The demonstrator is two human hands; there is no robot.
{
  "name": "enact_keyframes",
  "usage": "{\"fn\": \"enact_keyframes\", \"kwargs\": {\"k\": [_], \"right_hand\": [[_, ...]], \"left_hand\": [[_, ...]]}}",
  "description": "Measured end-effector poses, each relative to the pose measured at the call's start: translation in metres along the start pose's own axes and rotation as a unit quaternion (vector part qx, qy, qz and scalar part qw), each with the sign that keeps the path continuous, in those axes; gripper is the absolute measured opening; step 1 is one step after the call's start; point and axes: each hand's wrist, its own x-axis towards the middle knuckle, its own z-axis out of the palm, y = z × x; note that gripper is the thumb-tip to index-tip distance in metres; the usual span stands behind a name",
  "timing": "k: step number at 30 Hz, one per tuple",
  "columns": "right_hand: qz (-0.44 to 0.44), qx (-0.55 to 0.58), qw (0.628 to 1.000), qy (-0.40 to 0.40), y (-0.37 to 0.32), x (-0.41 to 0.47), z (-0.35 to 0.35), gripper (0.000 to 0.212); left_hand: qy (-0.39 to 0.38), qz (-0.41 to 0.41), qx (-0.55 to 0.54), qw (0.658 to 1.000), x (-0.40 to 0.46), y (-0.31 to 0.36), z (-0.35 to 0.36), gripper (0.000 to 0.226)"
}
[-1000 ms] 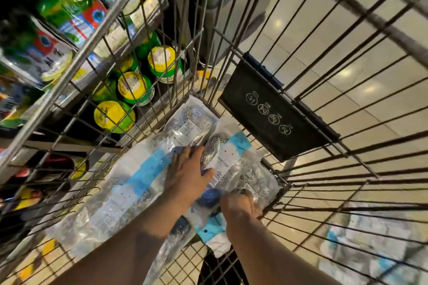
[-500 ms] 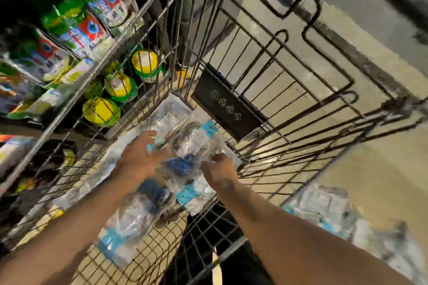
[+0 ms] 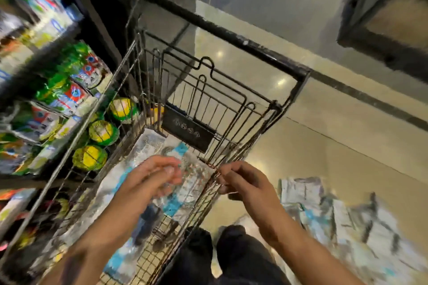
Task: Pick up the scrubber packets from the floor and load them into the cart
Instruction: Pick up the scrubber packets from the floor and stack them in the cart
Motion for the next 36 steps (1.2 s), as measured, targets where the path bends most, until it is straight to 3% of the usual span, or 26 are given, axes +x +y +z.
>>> {"fn": "enact_keyframes", "kwargs": {"k": [8,13,22,31,36], "right_hand": [[-0.002,0.113,0.986,0.120,0.022,-0.052,-0.124,0.012],[0.010,0.201,0.959,0.202,0.067,-0.086,-0.211,0.012],[-0.007,0.337,0.882,0.330,0.128,-0.141,-0.345,0.008],[-0.018,0.438,0.790,0.429,0.156,-0.158,-0.409,0.011],[-0.003,0.462,0.745,0.481,0.154,-0.137,-0.447,0.012]], "left_hand": [[-0.150,0.024,0.085,0.985,-0.010,0.074,0.134,0.023],[-0.175,0.013,0.159,0.972,0.007,0.077,0.236,0.018],[-0.212,0.035,0.271,0.938,0.006,0.084,0.387,0.017],[-0.296,0.087,0.338,0.889,0.023,0.118,0.519,0.017],[-0.354,0.071,0.362,0.860,0.054,0.127,0.597,0.022]]}}
